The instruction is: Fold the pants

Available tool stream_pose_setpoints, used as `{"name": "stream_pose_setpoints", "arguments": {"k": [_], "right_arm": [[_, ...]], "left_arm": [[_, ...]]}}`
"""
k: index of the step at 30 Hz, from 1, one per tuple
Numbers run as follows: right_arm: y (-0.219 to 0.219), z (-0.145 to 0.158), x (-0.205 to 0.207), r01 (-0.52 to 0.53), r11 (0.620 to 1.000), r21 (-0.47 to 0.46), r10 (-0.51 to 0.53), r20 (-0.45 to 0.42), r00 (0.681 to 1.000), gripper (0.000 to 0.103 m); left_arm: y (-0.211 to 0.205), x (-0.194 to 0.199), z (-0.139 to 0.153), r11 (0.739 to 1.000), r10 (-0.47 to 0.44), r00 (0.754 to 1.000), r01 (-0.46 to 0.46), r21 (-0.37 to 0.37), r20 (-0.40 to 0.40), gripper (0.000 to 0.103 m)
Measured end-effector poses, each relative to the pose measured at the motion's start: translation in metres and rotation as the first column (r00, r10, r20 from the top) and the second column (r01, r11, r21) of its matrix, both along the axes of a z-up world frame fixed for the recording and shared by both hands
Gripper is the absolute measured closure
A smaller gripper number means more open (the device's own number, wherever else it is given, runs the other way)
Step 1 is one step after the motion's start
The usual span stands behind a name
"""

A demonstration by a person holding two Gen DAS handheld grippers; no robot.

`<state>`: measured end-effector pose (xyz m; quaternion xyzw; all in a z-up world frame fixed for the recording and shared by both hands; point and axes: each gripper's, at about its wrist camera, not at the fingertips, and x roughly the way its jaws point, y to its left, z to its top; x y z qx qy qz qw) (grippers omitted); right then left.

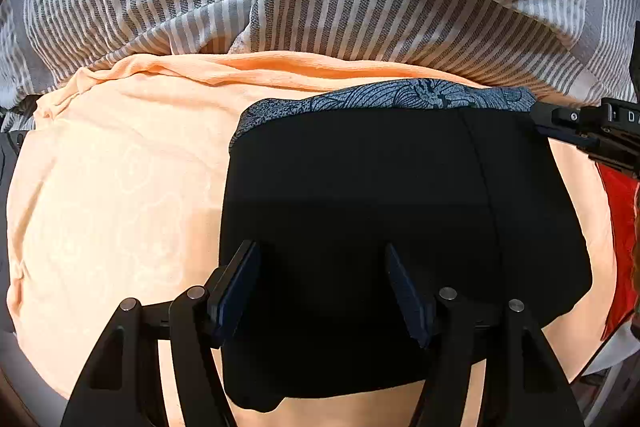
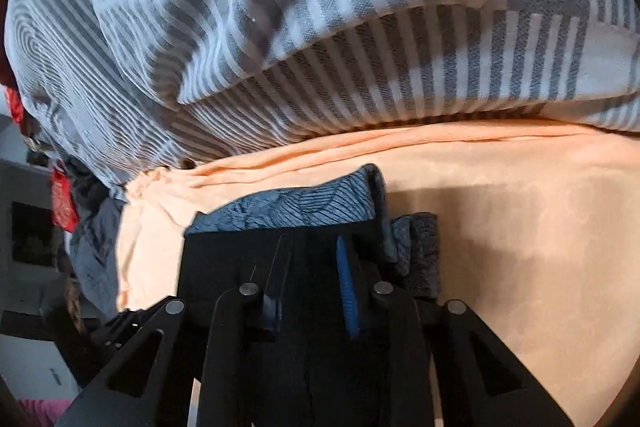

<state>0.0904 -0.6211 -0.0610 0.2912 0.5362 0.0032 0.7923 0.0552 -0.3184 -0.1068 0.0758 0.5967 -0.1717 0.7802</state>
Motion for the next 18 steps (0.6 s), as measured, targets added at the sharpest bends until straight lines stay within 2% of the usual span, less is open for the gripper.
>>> {"name": "stream_pose_setpoints", "arguments": {"k": [3,5,10,11,12,13,18], "right_arm": [[-0.009,0.006,-0.005,0.068,0.998,-0.018,-0.067,0.035,0.997,0.077],[-0.017,0.007,-0.008,0.101,0.995,-0.016,-0.1,0.047,0.994,0.07],[-0.018,-0.011,0.003,0.07,0.995,0.065,-0.07,-0.004,0.998,0.067],[-0.017,-0.012,0.004,0.062,0.996,0.065,-0.061,-0.004,0.998,0.07],[-0.015,-0.013,0.005,0.056,0.996,0.069,-0.056,-0.006,0.998,0.087],[-0.013,-0.012,0.004,0.05,0.996,0.07,-0.05,-0.008,0.999,0.097],[-0.01,0.002,-0.015,0.014,0.999,0.033,-0.013,-0.013,1.0,0.1]], "left_arm": [[0.002,0.001,0.003,1.0,-0.007,1.0,0.007,0.004,0.016,0.037],[0.003,0.004,0.004,1.0,-0.011,1.0,0.011,-0.002,0.018,0.037],[0.0,0.009,0.0,1.0,-0.012,1.0,0.011,-0.018,-0.015,0.037],[-0.001,0.008,-0.002,1.0,-0.014,1.0,0.014,-0.014,-0.017,0.037],[-0.003,0.007,-0.003,1.0,-0.017,1.0,0.017,-0.008,-0.013,0.037],[-0.006,0.006,-0.005,1.0,-0.027,1.0,0.027,-0.009,-0.014,0.037],[-0.019,-0.005,-0.005,0.995,-0.091,0.995,0.09,-0.033,-0.029,0.037]]}}
